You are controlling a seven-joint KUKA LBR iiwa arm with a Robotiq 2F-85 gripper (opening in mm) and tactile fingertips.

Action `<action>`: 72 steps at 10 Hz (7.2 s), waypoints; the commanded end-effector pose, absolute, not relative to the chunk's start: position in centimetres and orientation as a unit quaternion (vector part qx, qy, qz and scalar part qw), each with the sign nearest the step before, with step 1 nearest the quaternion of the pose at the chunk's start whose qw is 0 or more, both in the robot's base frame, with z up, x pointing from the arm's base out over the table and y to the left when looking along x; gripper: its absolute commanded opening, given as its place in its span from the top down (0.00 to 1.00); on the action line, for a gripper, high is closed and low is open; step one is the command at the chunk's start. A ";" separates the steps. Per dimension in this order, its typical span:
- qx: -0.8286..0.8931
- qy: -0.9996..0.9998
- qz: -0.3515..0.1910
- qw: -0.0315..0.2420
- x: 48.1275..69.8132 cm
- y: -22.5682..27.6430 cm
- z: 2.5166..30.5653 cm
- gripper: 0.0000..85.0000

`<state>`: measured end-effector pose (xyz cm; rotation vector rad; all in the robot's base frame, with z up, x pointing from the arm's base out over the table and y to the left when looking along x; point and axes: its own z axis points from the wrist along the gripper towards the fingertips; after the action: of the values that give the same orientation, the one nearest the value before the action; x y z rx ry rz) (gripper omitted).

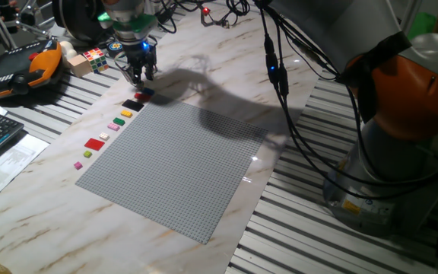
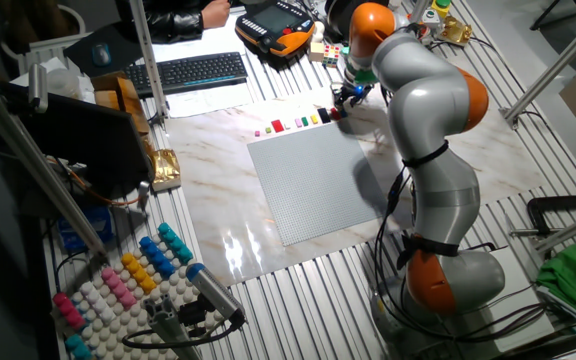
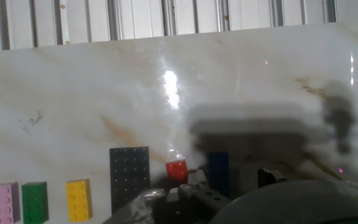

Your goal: Build with small Lego blocks

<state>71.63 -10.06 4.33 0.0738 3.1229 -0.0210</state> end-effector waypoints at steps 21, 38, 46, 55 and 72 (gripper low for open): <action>0.048 0.999 -0.005 -0.020 71.1 -10.0 3.3 0.42; 0.029 1.000 -0.002 -0.002 71.1 -9.2 2.2 0.49; 0.008 1.000 -0.008 0.009 70.8 -8.9 2.8 0.89; 0.073 0.997 0.001 -0.014 67.6 -7.5 7.0 0.99; 0.129 0.991 -0.008 -0.022 64.3 1.4 5.9 0.99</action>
<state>64.30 -0.54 5.94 0.4102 3.1594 -0.0256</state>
